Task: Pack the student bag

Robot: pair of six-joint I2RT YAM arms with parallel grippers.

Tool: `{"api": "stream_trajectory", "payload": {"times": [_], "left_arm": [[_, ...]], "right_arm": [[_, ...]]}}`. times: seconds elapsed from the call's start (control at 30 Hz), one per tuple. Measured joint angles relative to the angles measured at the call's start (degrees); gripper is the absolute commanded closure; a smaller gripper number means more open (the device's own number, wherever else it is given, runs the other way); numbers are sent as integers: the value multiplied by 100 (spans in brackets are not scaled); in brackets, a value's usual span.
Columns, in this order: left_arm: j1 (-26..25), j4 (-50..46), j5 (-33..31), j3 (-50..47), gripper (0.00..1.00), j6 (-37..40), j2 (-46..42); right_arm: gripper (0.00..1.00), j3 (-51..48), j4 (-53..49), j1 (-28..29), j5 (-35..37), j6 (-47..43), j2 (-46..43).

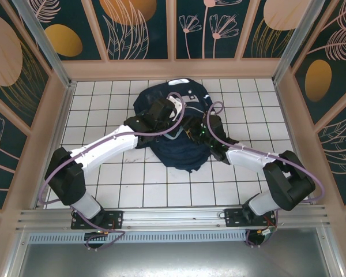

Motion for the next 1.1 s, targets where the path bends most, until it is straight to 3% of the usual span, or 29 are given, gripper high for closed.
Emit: {"api": "stream_trajectory", "payload": {"times": [0.07, 0.4, 0.57, 0.67, 0.97, 1.1], "left_arm": [[0, -13, 31, 2, 100, -28, 15], [7, 4, 94, 2, 99, -138, 50], [46, 13, 98, 2, 99, -155, 70], [44, 17, 101, 2, 99, -155, 81], [-17, -11, 291, 201, 99, -195, 254], [-17, -17, 468, 345, 99, -225, 389]], "right_arm": [[34, 68, -269, 0, 39, 59, -2], [43, 382, -339, -125, -131, 85, 433], [66, 494, -42, -140, -186, 70, 671], [71, 448, 114, -138, -149, 140, 664], [74, -780, 216, -70, 824, 887, -741], [73, -817, 264, -57, 1110, 1054, -761]]}}
